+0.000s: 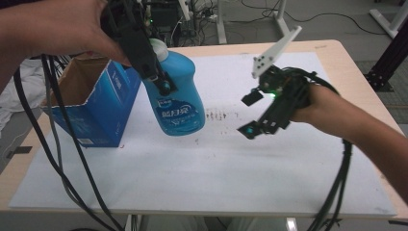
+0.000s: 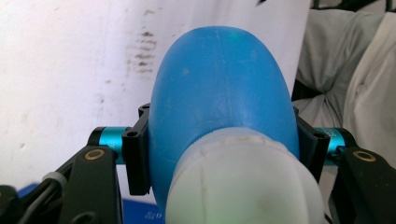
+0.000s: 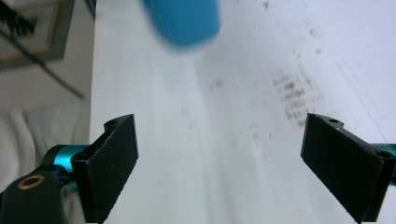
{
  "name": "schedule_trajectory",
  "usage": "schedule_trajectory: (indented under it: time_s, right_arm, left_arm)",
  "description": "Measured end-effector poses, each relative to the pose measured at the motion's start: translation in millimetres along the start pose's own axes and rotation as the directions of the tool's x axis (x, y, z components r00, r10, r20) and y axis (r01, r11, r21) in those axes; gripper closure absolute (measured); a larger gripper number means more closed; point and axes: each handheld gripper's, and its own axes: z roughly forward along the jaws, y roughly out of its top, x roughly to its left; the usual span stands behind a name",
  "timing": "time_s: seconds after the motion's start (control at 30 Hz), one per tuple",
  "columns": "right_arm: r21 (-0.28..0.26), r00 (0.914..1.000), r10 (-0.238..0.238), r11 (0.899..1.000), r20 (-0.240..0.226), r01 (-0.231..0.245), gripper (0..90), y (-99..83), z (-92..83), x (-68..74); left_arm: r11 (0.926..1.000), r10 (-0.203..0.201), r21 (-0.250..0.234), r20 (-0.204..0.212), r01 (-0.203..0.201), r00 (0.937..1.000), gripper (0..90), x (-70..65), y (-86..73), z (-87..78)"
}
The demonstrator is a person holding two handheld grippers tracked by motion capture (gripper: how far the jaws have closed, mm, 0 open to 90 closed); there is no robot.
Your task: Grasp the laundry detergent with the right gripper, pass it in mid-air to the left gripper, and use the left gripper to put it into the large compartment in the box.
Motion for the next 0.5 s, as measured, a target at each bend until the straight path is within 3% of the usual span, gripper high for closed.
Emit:
schedule_trajectory:
  time_s: [0.07, 0.1, 0.13, 0.23, 0.3, 0.43, 0.47, 0.5]
  right_arm:
    - [0.069, 0.9988, -0.049, 0.996, -0.007, 0.05, 10.2, -4.2, -8.8, 2.8]
    - [0.108, 0.9981, -0.058, 0.993, 0.019, 0.055, 7.4, -6.9, -13.8, 3.7]
    - [0.174, 0.9968, -0.052, 0.984, 0.061, 0.041, 1.0, -10.0, -18.8, 2.8]
    - [0.28, 0.9904, -0.059, 0.96, 0.125, 0.022, 0.6, -20.0, -32.5, 2.4]
    - [0.278, 0.9844, -0.03, 0.96, 0.173, -0.02, 0.6, -29.3, -45.1, 1.9]
    - [0.27, 0.9876, 0.036, 0.96, 0.153, -0.077, 0.7, -44.9, -62.0, 2.2]
    - [0.265, 0.9871, 0.06, 0.959, 0.149, -0.098, 0.7, -48.7, -65.5, 1.8]
    - [0.27, 0.9871, 0.091, 0.955, 0.132, -0.124, 0.7, -52.9, -69.1, 1.0]
  left_arm:
    - [0.9991, -0.041, -0.001, -0.021, 0.041, 0.9989, 37.7, 4.9, -4.7, -7.1]
    - [0.9979, -0.065, -0.002, -0.034, 0.065, 0.9973, 37.7, 8.2, -7.8, -11.7]
    - [0.9965, -0.083, -0.005, -0.043, 0.083, 0.9956, 37.7, 10.3, -9.8, -14.8]
    - [0.9867, -0.162, -0.025, -0.075, 0.16, 0.9839, 37.7, 19.3, -19.3, -30.2]
    - [0.9785, -0.205, -0.044, -0.093, 0.202, 0.9744, 37.7, 24.2, -25.8, -42.5]
    - [0.9568, -0.287, -0.083, -0.116, 0.279, 0.9509, 37.7, 33.4, -39.2, -68.6]
    - [0.9461, -0.319, -0.101, -0.121, 0.308, 0.9401, 37.7, 36.1, -44.4, -77.4]
    - [0.94, -0.335, -0.113, -0.124, 0.322, 0.9341, 37.7, 37.9, -47.6, -82.7]
